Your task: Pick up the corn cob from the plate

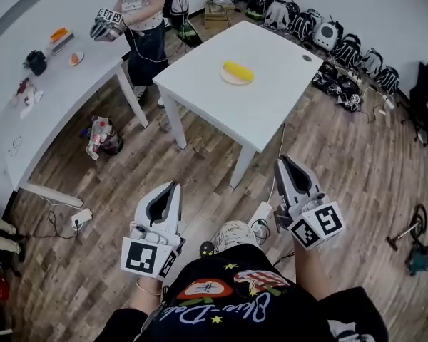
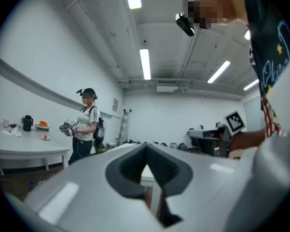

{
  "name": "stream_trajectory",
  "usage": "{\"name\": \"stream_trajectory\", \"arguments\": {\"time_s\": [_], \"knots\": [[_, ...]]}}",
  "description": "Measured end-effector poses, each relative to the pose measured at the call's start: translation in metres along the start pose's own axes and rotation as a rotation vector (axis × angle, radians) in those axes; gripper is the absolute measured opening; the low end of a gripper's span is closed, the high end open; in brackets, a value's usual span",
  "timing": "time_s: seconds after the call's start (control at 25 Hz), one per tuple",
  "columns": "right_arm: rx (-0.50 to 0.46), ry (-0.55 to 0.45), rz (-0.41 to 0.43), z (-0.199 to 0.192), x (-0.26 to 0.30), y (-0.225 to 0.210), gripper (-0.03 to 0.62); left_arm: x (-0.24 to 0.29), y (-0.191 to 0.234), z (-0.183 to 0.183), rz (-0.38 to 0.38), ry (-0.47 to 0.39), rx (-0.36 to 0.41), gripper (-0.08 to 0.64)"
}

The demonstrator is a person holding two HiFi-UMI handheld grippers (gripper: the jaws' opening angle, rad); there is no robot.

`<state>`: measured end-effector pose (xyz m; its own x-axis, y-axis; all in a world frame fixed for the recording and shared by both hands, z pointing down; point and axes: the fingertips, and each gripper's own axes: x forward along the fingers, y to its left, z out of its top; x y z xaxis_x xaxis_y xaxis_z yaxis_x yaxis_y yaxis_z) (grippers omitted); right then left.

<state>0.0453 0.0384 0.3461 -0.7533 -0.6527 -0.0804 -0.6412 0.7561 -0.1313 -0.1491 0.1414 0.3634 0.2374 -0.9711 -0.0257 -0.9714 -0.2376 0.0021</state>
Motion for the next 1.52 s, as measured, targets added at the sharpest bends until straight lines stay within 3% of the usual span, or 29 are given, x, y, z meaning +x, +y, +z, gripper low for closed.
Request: {"name": "stream_trajectory", "arguments": {"time_s": [0.2, 0.48, 0.64, 0.76, 0.84, 0.96, 1.2, 1.36, 1.52], "knots": [[-0.003, 0.070, -0.043, -0.020, 0.067, -0.021, 0.018, 0.053, 0.048, -0.007, -0.047, 0.006, -0.035, 0.003], [-0.019, 0.081, -0.095, -0.035, 0.187, -0.109, 0.020, 0.179, 0.129, -0.015, -0.076, 0.022, 0.000, 0.003], [-0.047, 0.139, -0.087, -0.044, 0.267, -0.168, 0.021, 0.268, 0.165, -0.007, -0.099, 0.017, 0.033, 0.003], [-0.081, 0.248, -0.036, -0.067, 0.317, -0.203, 0.031, 0.321, 0.183, -0.007, -0.105, 0.010, 0.041, 0.003], [-0.102, 0.330, -0.015, -0.084, 0.347, -0.225, 0.125, 0.349, 0.191, -0.008, -0.115, 0.009, 0.048, 0.003], [-0.123, 0.446, 0.008, -0.112, 0.386, -0.252, 0.164, 0.379, 0.201, -0.013, -0.135, 0.028, 0.032, 0.003], [-0.307, 0.699, 0.081, -0.163, 0.462, -0.301, 0.254, 0.432, 0.217, -0.021, -0.177, 0.079, -0.003, 0.003], [-0.403, 0.910, 0.176, -0.198, 0.487, -0.317, 0.267, 0.454, 0.231, -0.014, -0.181, 0.090, 0.013, 0.003], [-0.403, 1.081, 0.252, -0.225, 0.500, -0.325, 0.268, 0.459, 0.254, -0.016, -0.170, 0.086, 0.009, 0.003]]}}
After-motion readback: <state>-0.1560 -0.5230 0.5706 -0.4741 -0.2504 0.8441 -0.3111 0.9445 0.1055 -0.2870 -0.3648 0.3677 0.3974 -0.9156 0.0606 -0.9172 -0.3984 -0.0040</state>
